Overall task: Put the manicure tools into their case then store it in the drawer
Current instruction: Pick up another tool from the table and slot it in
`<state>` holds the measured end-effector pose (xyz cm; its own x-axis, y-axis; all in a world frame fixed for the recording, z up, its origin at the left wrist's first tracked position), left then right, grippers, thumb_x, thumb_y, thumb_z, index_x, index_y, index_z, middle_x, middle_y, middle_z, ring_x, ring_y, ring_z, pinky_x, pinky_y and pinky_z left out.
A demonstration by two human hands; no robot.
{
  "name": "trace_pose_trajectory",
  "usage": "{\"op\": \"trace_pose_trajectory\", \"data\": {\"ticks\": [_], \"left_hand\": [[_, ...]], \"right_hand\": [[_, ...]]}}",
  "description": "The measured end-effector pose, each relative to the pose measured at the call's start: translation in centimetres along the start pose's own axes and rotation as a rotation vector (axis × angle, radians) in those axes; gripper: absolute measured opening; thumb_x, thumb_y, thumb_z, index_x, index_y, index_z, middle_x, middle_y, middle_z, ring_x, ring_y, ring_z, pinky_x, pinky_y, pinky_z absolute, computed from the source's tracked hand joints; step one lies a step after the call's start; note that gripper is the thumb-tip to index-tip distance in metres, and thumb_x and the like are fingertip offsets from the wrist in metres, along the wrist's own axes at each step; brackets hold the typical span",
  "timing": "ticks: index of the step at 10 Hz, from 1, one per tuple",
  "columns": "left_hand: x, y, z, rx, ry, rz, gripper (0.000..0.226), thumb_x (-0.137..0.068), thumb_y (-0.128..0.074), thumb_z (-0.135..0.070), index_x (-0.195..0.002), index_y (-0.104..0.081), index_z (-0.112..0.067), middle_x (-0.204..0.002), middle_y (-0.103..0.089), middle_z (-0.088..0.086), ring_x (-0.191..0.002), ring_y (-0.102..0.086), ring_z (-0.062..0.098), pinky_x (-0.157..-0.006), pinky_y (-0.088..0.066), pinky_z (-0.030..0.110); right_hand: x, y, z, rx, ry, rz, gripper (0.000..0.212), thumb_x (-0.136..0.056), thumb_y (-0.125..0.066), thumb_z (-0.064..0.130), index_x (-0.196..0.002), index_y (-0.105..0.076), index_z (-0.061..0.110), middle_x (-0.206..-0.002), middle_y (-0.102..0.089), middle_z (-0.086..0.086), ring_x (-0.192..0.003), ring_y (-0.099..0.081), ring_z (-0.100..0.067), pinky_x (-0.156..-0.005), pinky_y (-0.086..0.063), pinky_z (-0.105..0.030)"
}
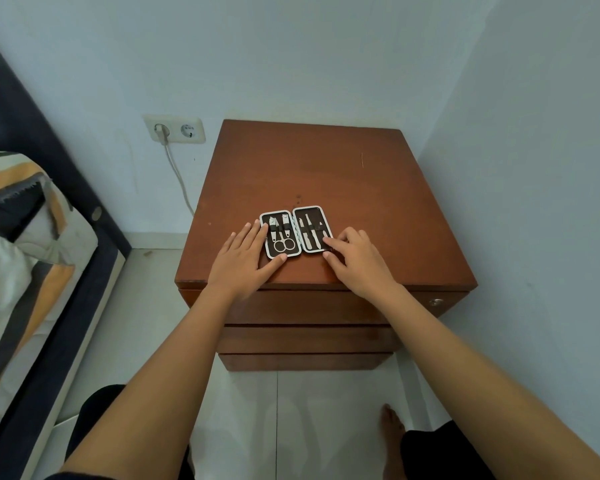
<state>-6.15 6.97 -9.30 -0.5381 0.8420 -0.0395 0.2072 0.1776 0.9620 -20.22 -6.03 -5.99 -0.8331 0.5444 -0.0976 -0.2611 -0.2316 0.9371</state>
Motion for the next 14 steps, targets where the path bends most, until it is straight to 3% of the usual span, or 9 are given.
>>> {"op": "trace_pose_trajectory", "data": {"ticks": [2, 5, 10, 14], "left_hand": [[0.0, 0.0, 0.0, 0.010, -0.003, -0.004, 0.075, -0.091, -0.023, -0.064, -0.150, -0.004, -0.021, -0.159, -0.003, -0.002, -0.145, 0.002, 0.011, -0.117, 0.003, 0.032], [0.1, 0.1, 0.0, 0.008, -0.006, -0.011, 0.075, -0.091, -0.023, -0.064, -0.150, -0.004, -0.021, -0.159, -0.003, -0.002, -0.145, 0.002, 0.011, -0.117, 0.003, 0.032], [0.1, 0.0, 0.1, -0.002, -0.003, -0.004, 0.076, -0.090, -0.021, -0.065, -0.150, -0.004, -0.021, -0.159, -0.003, -0.002, -0.145, 0.002, 0.010, -0.117, 0.003, 0.032], [0.1, 0.0, -0.1, 0.001, 0.002, -0.003, 0.075, -0.090, -0.022, -0.064, -0.150, -0.004, -0.021, -0.159, -0.003, -0.002, -0.145, 0.002, 0.011, -0.117, 0.003, 0.032]], "right_hand": [[-0.5, -0.7, -0.1, 0.118, -0.003, 0.070, 0.049, -0.094, -0.040, 0.041, -0.140, -0.034, 0.024, -0.122, -0.043, -0.003, -0.112, -0.038, -0.023, -0.092, -0.037, -0.037], [0.9, 0.0, 0.0, 0.071, 0.044, -0.053, 0.041, -0.095, -0.044, 0.031, -0.133, -0.047, 0.016, -0.124, -0.051, -0.005, -0.111, -0.046, -0.023, -0.087, -0.041, -0.038], [0.9, 0.0, 0.5, 0.098, 0.003, -0.051, 0.038, -0.094, -0.043, 0.030, -0.131, -0.049, 0.019, -0.122, -0.051, -0.004, -0.110, -0.045, -0.024, -0.083, -0.039, -0.039], [-0.4, -0.7, 0.7, 0.228, -0.028, 0.006, 0.048, -0.095, -0.036, 0.043, -0.137, -0.036, 0.020, -0.125, -0.043, -0.005, -0.112, -0.039, -0.026, -0.085, -0.040, -0.038]]}}
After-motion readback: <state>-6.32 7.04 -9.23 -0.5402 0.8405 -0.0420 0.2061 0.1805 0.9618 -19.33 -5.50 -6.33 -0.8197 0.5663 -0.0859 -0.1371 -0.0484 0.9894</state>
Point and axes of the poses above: each hand's wrist, its own x-axis away from the middle knuckle, its own y-axis out of the back of the hand, z = x × y, the point moved 8 cm from there along -x, towards the middle knuckle
